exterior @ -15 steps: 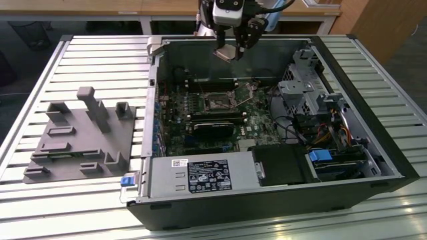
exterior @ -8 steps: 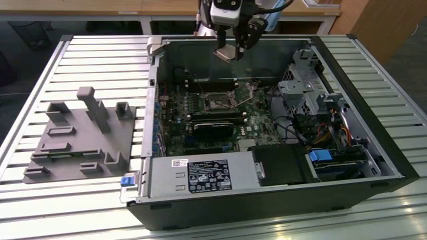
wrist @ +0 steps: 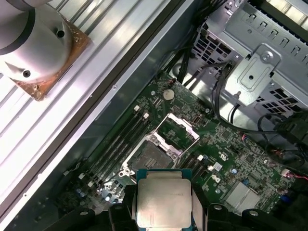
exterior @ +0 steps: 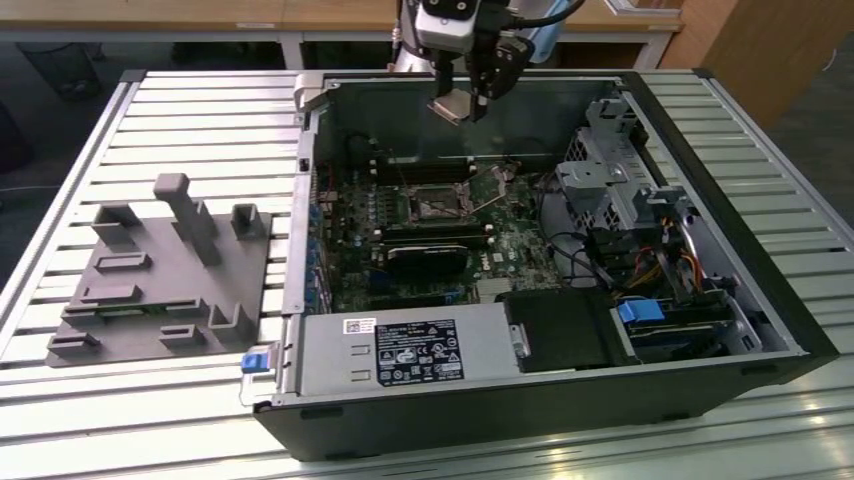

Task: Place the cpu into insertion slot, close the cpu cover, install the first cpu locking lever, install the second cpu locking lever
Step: 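Place the cpu into insertion slot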

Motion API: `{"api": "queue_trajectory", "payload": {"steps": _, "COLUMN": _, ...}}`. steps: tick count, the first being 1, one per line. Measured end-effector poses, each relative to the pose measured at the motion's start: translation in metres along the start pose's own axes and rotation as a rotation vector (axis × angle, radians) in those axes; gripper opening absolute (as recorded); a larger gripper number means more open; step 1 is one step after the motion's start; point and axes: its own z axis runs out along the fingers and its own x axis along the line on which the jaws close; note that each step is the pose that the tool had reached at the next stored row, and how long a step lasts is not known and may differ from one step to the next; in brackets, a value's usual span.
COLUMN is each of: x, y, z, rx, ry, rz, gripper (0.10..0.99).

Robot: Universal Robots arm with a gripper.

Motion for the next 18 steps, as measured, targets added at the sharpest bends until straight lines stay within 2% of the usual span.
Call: {"api": "queue_trajectory", "payload": {"steps": 18, "x": 0.0, "y": 0.0, "z": 0.0003, "rx": -0.002, "ry": -0.0099, "rz": 0.11, "gripper": 0.541}}
